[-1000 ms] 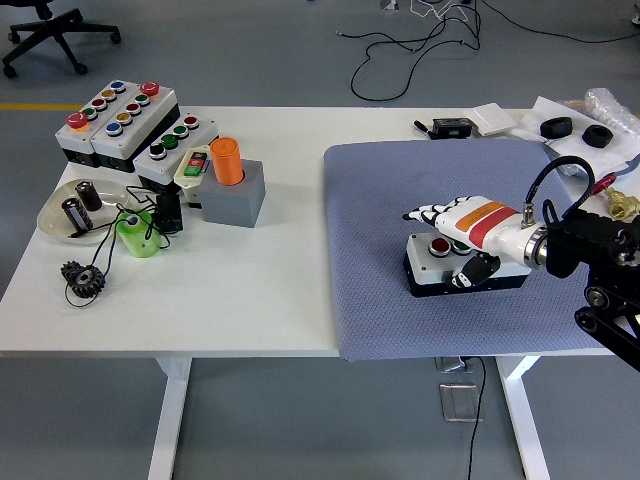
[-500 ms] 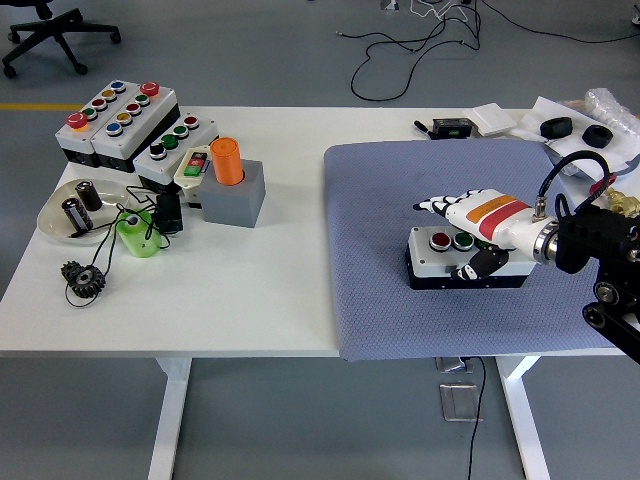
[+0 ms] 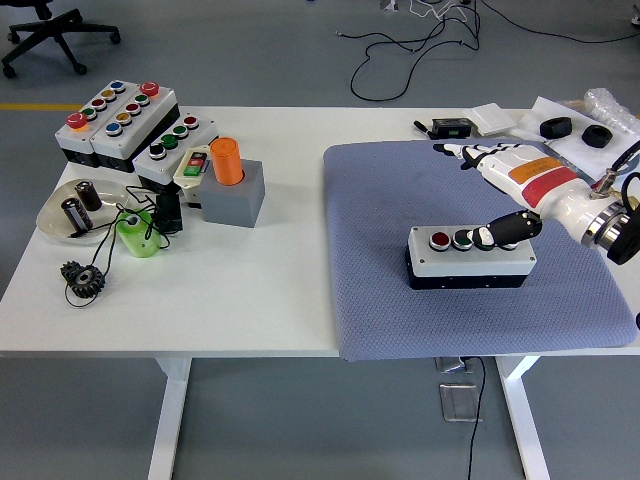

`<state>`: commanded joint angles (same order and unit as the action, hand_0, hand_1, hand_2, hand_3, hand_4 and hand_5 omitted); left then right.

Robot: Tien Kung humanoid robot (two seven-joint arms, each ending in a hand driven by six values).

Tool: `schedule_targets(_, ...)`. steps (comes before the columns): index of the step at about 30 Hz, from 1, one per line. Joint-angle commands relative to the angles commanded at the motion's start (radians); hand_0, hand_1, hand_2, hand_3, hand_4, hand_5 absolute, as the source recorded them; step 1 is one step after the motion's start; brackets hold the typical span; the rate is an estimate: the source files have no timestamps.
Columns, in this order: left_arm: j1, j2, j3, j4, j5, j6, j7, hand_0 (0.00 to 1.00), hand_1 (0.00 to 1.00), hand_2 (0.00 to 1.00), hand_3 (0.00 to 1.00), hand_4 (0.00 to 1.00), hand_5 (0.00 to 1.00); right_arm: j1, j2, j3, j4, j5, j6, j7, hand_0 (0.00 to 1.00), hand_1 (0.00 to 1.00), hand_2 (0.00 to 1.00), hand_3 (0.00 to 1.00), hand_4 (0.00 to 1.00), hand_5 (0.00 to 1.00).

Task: Pick up the button,place it on the desk,press the button,press the button

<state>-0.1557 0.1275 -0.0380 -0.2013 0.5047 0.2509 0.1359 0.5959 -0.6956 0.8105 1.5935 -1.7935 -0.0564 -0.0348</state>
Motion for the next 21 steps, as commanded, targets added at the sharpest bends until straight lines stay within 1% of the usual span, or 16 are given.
schedule_targets(2, 0.000, 0.000, -0.001, 0.000, 0.000, 0.000, 0.000, 0.601, 0.512, 0.468, 0.470, 0.283, 0.975, -0.005, -0.006, -0.002, 0.000, 0.021, 0.004, -0.008, 0.239, 0.030, 0.158, 0.863, 0.890, 0.374)
schedule_targets(3, -0.001, 0.000, -0.001, 0.000, 0.000, 0.000, 0.000, 0.601, 0.512, 0.468, 0.470, 0.283, 0.975, -0.012, -0.012, -0.006, -0.004, 0.039, 0.026, -0.023, 0.239, 0.030, 0.158, 0.863, 0.890, 0.374)
schedule_targets(4, -0.001, 0.000, -0.002, 0.000, 0.000, 0.000, 0.000, 0.601, 0.512, 0.468, 0.470, 0.283, 0.975, -0.014, -0.013, -0.007, -0.005, 0.043, 0.031, -0.026, 0.239, 0.030, 0.158, 0.863, 0.890, 0.374)
schedule_targets(5, -0.001, -0.001, -0.002, 0.000, 0.000, 0.000, 0.000, 0.601, 0.512, 0.468, 0.470, 0.283, 0.976, -0.018, -0.016, -0.010, -0.010, 0.049, 0.057, -0.043, 0.096, 0.002, 0.002, 0.736, 0.879, 0.479)
schedule_targets(7, -0.001, -0.001, -0.003, 0.000, 0.000, 0.000, -0.001, 0.601, 0.512, 0.468, 0.470, 0.283, 0.976, -0.021, -0.016, -0.016, -0.020, 0.056, 0.098, -0.068, 0.096, 0.002, 0.002, 0.736, 0.879, 0.479)
schedule_targets(10, -0.002, -0.002, -0.002, 0.000, 0.000, 0.000, 0.000, 0.601, 0.512, 0.468, 0.470, 0.283, 0.976, -0.023, -0.014, -0.023, -0.029, 0.058, 0.142, -0.088, 0.096, 0.002, 0.002, 0.736, 0.879, 0.479)
schedule_targets(11, -0.002, -0.002, -0.002, 0.000, 0.000, 0.000, 0.000, 0.603, 0.512, 0.468, 0.470, 0.283, 0.978, -0.024, -0.014, -0.024, -0.030, 0.058, 0.151, -0.091, 0.091, 0.002, 0.002, 0.712, 0.870, 0.522)
schedule_targets(16, -0.002, -0.002, -0.002, 0.000, 0.000, 0.000, 0.000, 0.603, 0.512, 0.468, 0.470, 0.283, 0.978, -0.021, -0.011, -0.045, -0.035, 0.058, 0.179, -0.098, 0.091, 0.002, 0.002, 0.712, 0.870, 0.522)
schedule_targets(17, -0.002, -0.002, -0.003, 0.000, 0.001, 0.000, 0.000, 0.601, 0.512, 0.468, 0.470, 0.283, 0.980, -0.021, -0.010, -0.048, -0.036, 0.058, 0.182, -0.099, 0.090, 0.002, 0.002, 0.710, 0.866, 0.537)
schedule_targets(21, -0.002, -0.001, -0.003, 0.000, 0.001, 0.000, 0.000, 0.601, 0.512, 0.468, 0.470, 0.283, 0.980, -0.016, -0.006, -0.062, -0.045, 0.059, 0.187, -0.103, 0.090, 0.002, 0.002, 0.710, 0.866, 0.537)
